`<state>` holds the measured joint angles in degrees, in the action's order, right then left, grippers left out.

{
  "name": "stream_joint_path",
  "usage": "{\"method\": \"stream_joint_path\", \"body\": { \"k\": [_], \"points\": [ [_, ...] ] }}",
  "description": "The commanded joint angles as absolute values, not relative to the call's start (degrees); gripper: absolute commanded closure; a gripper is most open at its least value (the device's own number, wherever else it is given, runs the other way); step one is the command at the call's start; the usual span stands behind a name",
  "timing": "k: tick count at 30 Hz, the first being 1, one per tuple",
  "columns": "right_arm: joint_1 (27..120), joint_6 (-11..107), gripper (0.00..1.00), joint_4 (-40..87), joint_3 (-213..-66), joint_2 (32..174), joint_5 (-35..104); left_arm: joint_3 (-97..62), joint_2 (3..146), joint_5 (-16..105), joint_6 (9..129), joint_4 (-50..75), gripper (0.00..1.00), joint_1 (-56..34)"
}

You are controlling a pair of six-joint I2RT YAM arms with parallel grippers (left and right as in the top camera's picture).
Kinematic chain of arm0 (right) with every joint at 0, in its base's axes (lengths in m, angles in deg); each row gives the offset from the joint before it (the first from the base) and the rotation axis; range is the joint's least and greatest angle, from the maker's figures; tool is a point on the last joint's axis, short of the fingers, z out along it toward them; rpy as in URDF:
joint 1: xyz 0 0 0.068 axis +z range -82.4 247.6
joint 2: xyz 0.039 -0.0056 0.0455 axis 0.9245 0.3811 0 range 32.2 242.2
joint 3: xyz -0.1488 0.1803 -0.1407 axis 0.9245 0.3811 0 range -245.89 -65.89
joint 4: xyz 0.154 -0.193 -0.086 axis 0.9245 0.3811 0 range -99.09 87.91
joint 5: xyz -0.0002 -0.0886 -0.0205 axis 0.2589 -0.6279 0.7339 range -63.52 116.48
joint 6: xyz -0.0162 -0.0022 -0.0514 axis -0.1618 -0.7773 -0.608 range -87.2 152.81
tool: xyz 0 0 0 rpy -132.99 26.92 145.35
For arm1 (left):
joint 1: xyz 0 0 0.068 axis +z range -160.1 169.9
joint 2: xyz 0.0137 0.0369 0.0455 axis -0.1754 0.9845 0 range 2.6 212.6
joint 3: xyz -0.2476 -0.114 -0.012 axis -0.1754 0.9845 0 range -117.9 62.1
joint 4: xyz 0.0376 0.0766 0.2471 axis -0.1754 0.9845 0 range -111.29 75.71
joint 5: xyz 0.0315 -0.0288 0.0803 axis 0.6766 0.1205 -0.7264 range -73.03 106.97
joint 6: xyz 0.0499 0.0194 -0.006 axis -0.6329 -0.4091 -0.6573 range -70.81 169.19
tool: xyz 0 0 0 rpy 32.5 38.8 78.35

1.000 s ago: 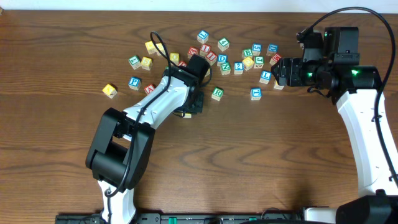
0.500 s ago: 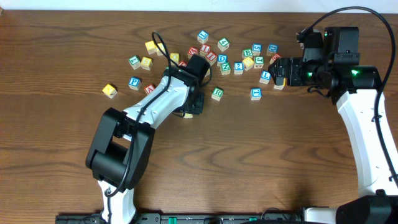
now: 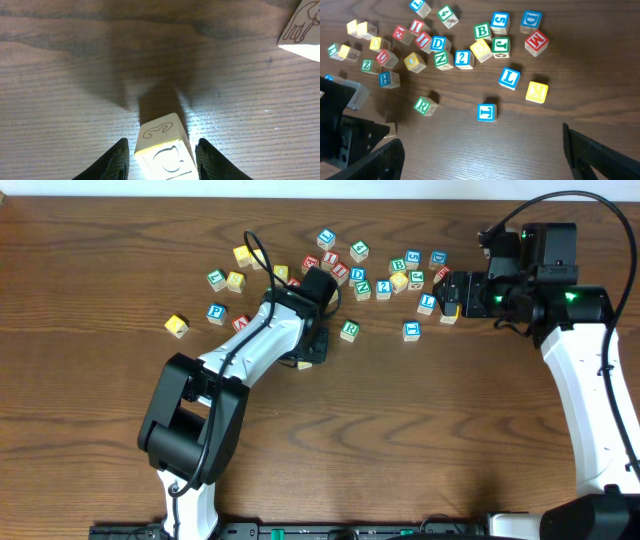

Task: Spell out CORL

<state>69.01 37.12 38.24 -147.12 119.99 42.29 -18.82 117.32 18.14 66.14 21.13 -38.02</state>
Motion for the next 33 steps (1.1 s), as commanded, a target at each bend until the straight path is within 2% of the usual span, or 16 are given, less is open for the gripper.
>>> {"method": "stream_joint_path", "body": {
  "k": [1, 7, 14, 19, 25, 33],
  "points": [
    [70.40, 38.98, 0.01, 38.20, -146.90, 120.64, 40.30, -22.17, 116.66, 17.79, 66.84, 23.01, 0.57, -36.75],
    [72.79, 39.24, 0.05, 42.68, -153.18, 124.99, 38.36, -30.12, 112.38, 17.76, 66.84, 28.84, 0.57, -31.42],
    [77.60, 41.82, 0.23, 49.26, -169.48, 137.15, 35.85, -30.56, 104.70, 17.79, 66.86, 29.56, 0.57, -22.98],
    [84.04, 45.17, 0.36, 48.23, -180.93, 148.49, 34.93, -30.56, 102.15, 17.83, 67.10, 30.07, 0.57, -16.21],
    [90.49, 45.25, 0.40, 41.39, -184.34, 156.93, 34.51, -29.99, 102.32, 17.79, 67.08, 30.94, 0.57, -15.25],
    [96.72, 36.27, 0.42, 36.23, -184.34, 164.23, 24.85, -29.95, 102.56, 17.79, 67.06, 31.01, 0.57, -15.25]
  ]
}}
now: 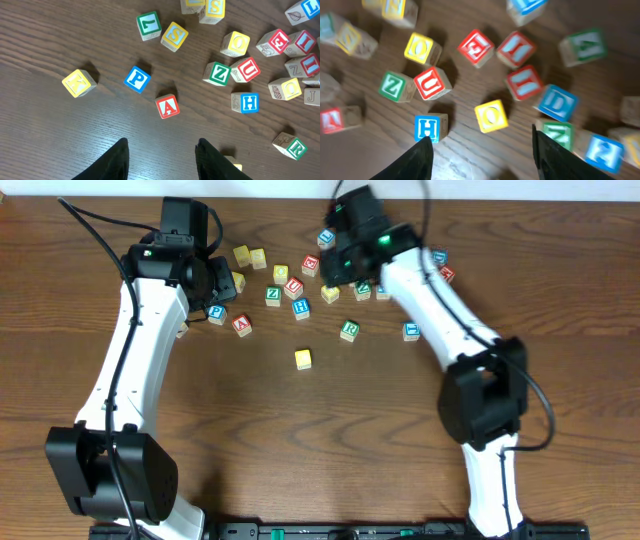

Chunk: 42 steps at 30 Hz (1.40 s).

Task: Spell out CORL
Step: 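Move the right gripper over the yellow O block, then grasp the yellow O block with the right gripper, carry toward C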

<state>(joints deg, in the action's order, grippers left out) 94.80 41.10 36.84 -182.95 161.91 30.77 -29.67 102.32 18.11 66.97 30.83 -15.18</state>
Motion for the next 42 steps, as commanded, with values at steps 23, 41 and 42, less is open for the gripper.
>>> {"method": "stream_joint_path", "body": {
  "k": [23, 41, 42],
  "points": [
    [97.77, 34.87, 0.51, 31.29, -184.28, 172.77, 21.68, -29.95, 102.58, 17.79, 67.06, 31.62, 0.57, -15.25],
    [97.46, 35.99, 0.74, 30.72, -184.34, 173.41, 21.66, -29.95, 102.58, 17.79, 67.06, 31.84, 0.57, -15.25],
    [97.46, 35.99, 0.75, 30.61, -184.43, 173.34, 21.64, -29.95, 102.56, 17.79, 67.06, 31.84, 0.57, -15.25]
  ]
}}
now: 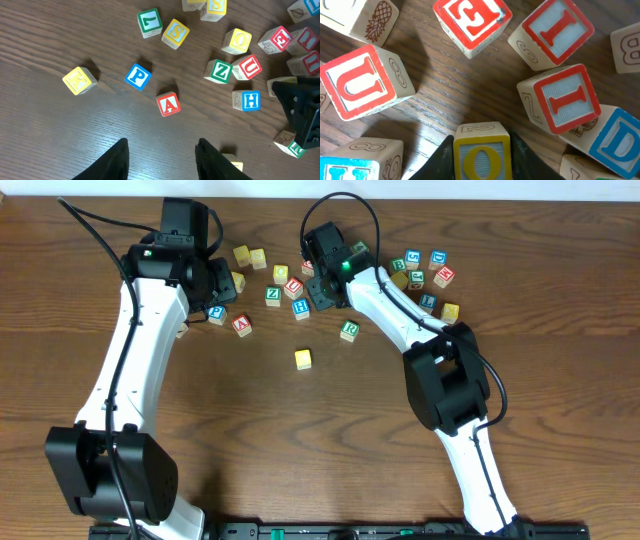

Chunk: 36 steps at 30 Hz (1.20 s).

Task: Spell out CORL
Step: 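Grasp the yellow O block with the right gripper, carry toward C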

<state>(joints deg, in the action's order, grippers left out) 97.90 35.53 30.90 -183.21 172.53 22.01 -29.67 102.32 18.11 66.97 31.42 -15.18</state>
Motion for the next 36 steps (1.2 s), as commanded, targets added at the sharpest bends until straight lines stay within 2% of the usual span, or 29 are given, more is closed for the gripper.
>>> {"method": "stream_joint_path", "body": {
  "k": [1, 8, 16, 21, 27, 36],
  "points": [
    [97.46, 35.99, 0.76, 30.50, -184.48, 173.27, 21.64, -29.95, 102.58, 17.79, 67.06, 31.81, 0.57, -15.25],
    [97.27, 38.39, 0.86, 31.88, -185.15, 170.39, 21.66, -29.95, 102.58, 17.79, 67.08, 31.81, 0.57, -15.25],
    [97.27, 38.87, 0.85, 36.49, -185.15, 163.33, 21.66, -29.95, 102.58, 17.79, 67.06, 31.81, 0.57, -15.25],
    [97.29, 45.84, 0.89, 48.36, -185.15, 157.01, 21.73, -29.95, 102.58, 17.79, 67.06, 31.81, 0.57, -15.25],
    [98.07, 52.16, 0.91, 62.02, -184.13, 156.60, 22.56, -29.95, 102.58, 17.79, 67.06, 31.81, 0.57, -15.25],
    [101.75, 56.62, 0.89, 58.98, -174.88, 157.04, 24.06, -29.95, 102.58, 17.79, 67.06, 31.81, 0.57, -15.25]
  ]
}}
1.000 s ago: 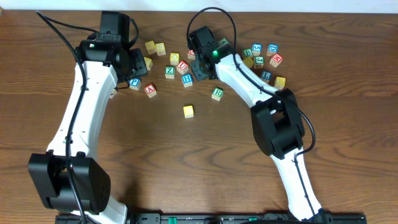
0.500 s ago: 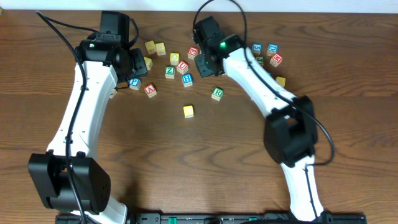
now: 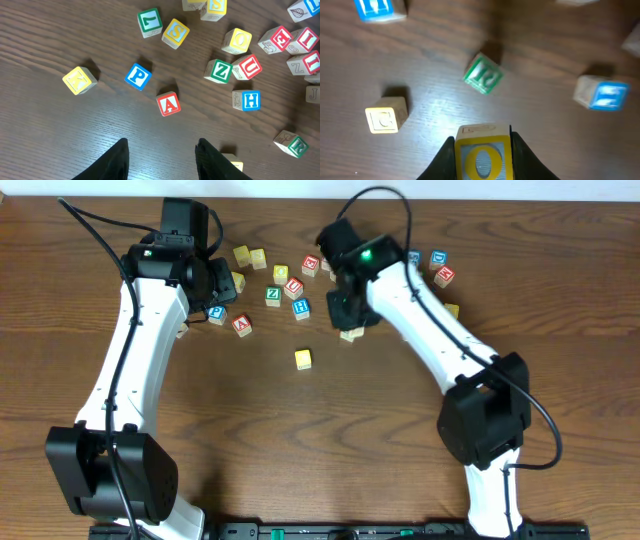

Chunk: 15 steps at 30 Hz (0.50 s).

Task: Spell out CORL
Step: 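Grasp the yellow O block with the right gripper, carry toward C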

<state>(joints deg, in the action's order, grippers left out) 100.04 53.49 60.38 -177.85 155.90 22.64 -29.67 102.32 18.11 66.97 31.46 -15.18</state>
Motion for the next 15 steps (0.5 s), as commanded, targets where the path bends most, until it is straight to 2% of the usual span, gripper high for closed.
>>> {"method": "stream_joint_path", "body": {
  "k": [1, 15],
  "points": [
    [102.05, 56.62, 0.89, 57.89, -173.90, 157.04, 24.74, -29.95, 102.58, 17.76, 67.06, 31.81, 0.57, -15.25],
    [106.49, 65.62, 0.85, 40.10, -161.57, 157.04, 23.67, -29.95, 102.58, 17.76, 67.06, 31.81, 0.57, -15.25]
  ]
}}
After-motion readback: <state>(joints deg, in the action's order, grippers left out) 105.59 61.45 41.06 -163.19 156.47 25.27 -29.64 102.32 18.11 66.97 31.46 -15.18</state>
